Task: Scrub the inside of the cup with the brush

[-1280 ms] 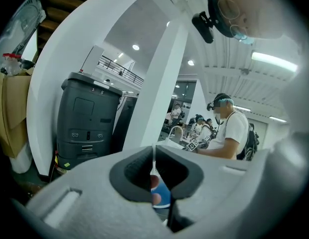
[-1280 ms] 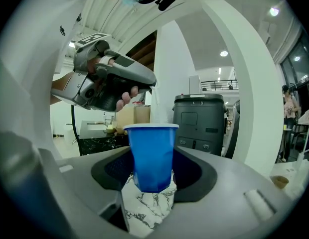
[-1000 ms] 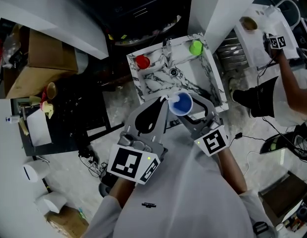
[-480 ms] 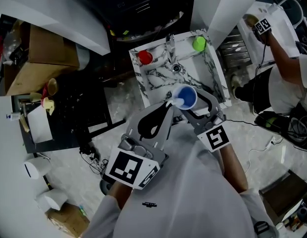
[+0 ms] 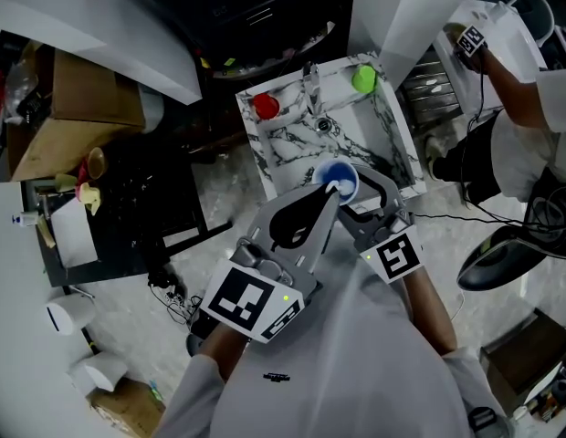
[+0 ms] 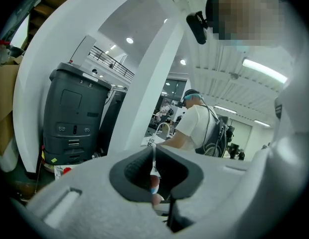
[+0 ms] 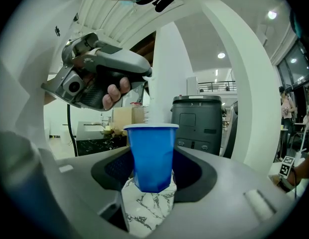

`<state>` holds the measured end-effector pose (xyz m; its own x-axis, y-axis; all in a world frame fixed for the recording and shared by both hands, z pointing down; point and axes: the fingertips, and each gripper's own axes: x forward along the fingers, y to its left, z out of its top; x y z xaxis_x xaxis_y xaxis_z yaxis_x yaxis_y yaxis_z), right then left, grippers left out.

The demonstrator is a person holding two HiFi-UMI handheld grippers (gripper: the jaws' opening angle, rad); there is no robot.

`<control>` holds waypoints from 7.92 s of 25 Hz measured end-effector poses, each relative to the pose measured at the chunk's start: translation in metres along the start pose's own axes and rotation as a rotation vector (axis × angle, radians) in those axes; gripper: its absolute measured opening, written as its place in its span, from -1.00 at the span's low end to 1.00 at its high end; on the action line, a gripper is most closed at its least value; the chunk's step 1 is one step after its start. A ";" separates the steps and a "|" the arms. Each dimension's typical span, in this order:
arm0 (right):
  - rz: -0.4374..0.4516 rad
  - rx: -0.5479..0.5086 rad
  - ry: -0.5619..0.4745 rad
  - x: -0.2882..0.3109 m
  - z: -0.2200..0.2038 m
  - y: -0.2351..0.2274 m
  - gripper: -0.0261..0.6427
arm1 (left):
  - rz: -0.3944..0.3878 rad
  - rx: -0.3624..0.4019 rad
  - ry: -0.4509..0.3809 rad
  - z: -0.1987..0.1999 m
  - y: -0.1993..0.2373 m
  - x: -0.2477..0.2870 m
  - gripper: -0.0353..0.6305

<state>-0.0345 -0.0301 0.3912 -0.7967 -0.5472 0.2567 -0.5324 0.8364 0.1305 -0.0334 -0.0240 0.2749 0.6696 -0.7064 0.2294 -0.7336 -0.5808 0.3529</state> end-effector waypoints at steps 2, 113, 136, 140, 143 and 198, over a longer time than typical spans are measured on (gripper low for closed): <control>0.001 0.003 0.001 -0.002 0.000 0.003 -0.21 | 0.004 0.008 -0.009 0.002 0.000 0.003 -0.84; -0.013 0.033 0.010 -0.021 0.005 0.011 -0.21 | -0.025 0.080 0.029 0.002 -0.011 0.014 -0.84; -0.034 0.014 -0.003 -0.018 0.007 -0.001 -0.21 | -0.065 0.093 0.084 0.005 -0.017 -0.017 -0.84; -0.022 0.014 0.008 -0.018 0.007 0.003 -0.21 | -0.089 0.098 0.084 0.002 -0.026 -0.010 -0.84; -0.014 0.020 0.013 -0.018 0.007 0.008 -0.21 | -0.085 0.096 0.071 0.005 -0.027 -0.004 -0.84; -0.065 0.115 -0.104 -0.027 0.025 0.001 -0.21 | -0.037 0.176 0.189 -0.022 -0.009 0.008 -0.84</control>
<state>-0.0208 -0.0159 0.3601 -0.7815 -0.6056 0.1496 -0.6084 0.7930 0.0317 -0.0188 -0.0161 0.2936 0.6939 -0.6048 0.3908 -0.7060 -0.6781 0.2044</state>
